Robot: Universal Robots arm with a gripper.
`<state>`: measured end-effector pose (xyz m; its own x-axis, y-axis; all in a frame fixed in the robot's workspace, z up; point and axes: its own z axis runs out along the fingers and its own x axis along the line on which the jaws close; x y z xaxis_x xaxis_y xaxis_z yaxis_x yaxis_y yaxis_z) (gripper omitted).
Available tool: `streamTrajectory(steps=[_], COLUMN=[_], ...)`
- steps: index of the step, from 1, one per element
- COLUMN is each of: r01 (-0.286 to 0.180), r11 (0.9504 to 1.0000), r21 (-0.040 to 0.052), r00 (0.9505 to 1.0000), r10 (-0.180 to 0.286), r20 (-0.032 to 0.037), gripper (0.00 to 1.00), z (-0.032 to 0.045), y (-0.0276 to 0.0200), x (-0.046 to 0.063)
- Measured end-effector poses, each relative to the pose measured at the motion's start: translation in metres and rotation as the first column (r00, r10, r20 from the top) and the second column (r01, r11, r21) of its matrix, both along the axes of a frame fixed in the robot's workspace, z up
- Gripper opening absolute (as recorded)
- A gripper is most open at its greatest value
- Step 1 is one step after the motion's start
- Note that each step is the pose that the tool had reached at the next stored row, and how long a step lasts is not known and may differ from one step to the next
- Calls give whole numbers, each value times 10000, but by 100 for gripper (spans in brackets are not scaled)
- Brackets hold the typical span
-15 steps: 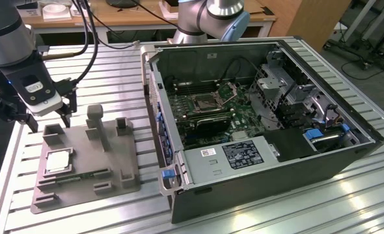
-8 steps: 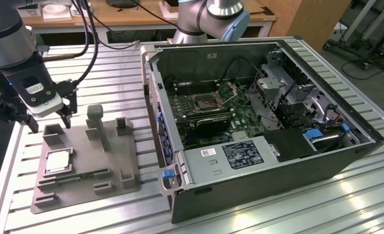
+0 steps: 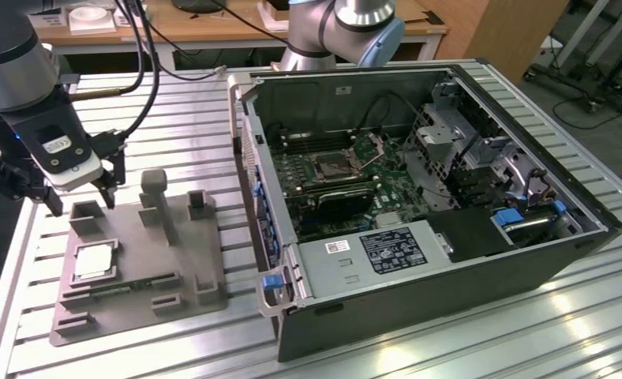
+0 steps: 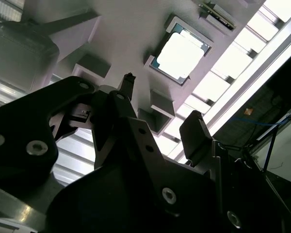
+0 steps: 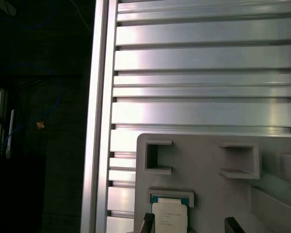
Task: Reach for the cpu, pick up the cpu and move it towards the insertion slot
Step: 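Pick up the cpu and move it towards the insertion slot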
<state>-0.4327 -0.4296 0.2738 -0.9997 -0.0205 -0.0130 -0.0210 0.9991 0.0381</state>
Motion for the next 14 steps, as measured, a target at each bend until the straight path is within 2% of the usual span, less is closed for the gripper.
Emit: streamTrajectory(steps=[14], r01=[0], r11=[10000], r21=[0], r00=[10000], r10=[0], r20=[-1], gripper=[65], z=[-36], y=[0], x=[0])
